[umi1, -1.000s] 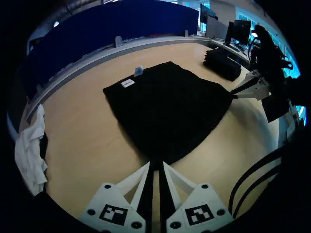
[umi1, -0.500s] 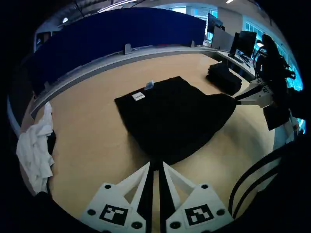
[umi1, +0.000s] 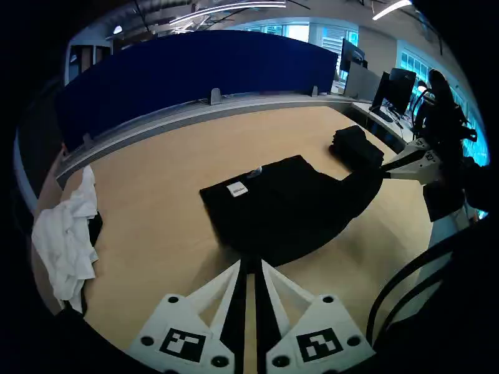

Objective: Fold towel

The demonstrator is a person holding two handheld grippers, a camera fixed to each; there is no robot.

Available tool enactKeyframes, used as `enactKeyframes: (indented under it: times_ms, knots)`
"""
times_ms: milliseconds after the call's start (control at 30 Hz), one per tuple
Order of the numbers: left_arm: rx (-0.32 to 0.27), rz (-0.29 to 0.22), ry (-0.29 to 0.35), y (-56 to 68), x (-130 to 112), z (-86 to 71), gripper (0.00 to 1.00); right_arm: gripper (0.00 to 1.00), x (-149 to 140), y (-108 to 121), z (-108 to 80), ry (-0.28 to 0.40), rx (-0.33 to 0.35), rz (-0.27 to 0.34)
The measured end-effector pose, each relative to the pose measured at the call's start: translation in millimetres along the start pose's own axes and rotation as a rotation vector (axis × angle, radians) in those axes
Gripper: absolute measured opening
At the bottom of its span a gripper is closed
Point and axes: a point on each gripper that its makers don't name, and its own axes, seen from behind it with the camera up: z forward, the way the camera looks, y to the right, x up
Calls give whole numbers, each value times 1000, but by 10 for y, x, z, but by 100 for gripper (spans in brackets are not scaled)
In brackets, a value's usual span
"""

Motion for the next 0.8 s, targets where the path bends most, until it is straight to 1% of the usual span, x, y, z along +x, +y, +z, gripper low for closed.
enactKeyframes:
  times_ms: [100,367,567,800]
  knots:
    - [-2,-11,7,14,28,-47,8,13,24,-7,-44,1,4,7]
    - [-2,-7,7,51,34,-99,8,13,14,-68,-120,-10,17,16]
    - [-4,-22,12,62,59,-159,8,13,3,-121,-173,-14,25,23]
    - [-2,-29,13,61,56,-194,8,13,-6,-148,-188,-17,29,28]
